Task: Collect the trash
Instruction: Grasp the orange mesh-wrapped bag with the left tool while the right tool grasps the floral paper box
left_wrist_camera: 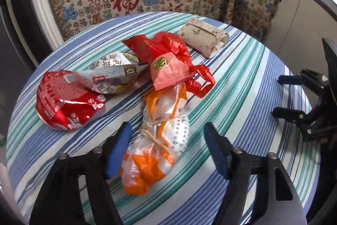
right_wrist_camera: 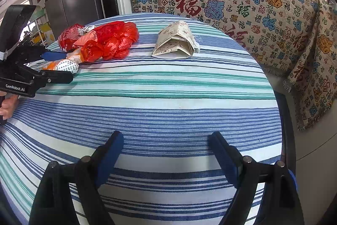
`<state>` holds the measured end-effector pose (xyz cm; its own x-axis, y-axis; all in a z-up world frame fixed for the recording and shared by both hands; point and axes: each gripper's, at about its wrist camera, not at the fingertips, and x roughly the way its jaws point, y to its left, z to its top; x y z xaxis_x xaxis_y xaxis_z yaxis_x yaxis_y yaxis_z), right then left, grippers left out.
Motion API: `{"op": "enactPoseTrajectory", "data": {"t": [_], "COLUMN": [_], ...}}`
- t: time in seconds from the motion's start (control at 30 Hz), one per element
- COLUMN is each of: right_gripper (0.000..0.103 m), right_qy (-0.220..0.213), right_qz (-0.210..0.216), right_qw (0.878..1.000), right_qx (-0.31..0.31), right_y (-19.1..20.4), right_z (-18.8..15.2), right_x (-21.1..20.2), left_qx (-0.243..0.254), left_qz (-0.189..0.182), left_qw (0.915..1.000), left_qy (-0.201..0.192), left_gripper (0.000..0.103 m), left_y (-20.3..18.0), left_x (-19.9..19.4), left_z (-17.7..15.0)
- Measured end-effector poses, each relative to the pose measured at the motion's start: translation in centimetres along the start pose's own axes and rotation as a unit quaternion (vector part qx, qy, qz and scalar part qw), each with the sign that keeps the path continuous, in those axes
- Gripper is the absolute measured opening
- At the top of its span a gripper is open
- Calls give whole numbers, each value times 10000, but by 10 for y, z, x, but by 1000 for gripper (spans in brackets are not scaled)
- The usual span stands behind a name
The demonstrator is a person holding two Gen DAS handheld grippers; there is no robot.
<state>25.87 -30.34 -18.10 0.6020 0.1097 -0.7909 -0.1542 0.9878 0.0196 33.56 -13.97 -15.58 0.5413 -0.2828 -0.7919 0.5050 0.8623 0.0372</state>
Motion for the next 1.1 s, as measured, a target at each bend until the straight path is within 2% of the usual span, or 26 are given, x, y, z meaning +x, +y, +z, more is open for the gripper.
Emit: {"op": "enactPoseTrajectory", "data": {"t": [0.03,0.13,0.23,0.3,0.33,0.37,0.43,0.5,0.57,0.73,0.87,0.93,0.97,1.0,1.03,1.1], "right_gripper": [87,87,87,87,87,87,88,88,92,95,94,94,91,74,63,63], "right_qy": [-1,1,61,153,193,229,314,396,477,558,469,366,316,234,133,157], "right_qz": [-1,-12,-57,-67,-73,-101,-123,-97,-53,105,-167,-171,-216,-222,-242,-235], "right_qw": [10000,10000,9999,9997,9996,9993,9985,9986,9988,9984,9987,9988,9989,9991,9992,9990], "right_qx": [2,14,108,158,212,276,422,337,129,71,146,262,288,291,275,358], "right_y": [0,1,-2,-7,-11,-15,-22,-20,-14,-2,0,-5,-8,-9,-9,-10], "right_z": [0,-1,-3,-2,1,5,19,36,54,97,115,120,121,122,123,121], "right_x": [0,0,-1,0,2,5,16,30,48,81,98,104,105,104,102,98], "left_qx": [-113,-529,-1173,-1339,-1353,-1365,-1453,-1444,-1359,-1322,-1367,-1375,-1374,-1373,-1368,-1372], "left_qz": [53,275,505,629,747,798,710,729,920,1082,1106,1111,1110,1110,1107,1124], "left_qw": [9999,9982,9918,9890,9880,9874,9868,9868,9864,9853,9844,9842,9842,9843,9843,9841], "left_qy": [-15,-3,105,27,-21,0,67,52,73,85,91,90,87,84,88,103], "left_gripper": [57,56,56,58,60,68,80,86,93,98,100,101,101,101,101,101], "left_y": [-2,-6,-6,-5,-4,-3,2,4,2,-1,1,2,2,2,2,3], "left_x": [-3,-18,-39,-48,-49,-47,-40,-35,-30,-25,-24,-23,-23,-23,-22,-22], "left_z": [-5,-21,-45,-57,-61,-62,-63,-63,-62,-60,-58,-58,-57,-57,-57,-57]}}
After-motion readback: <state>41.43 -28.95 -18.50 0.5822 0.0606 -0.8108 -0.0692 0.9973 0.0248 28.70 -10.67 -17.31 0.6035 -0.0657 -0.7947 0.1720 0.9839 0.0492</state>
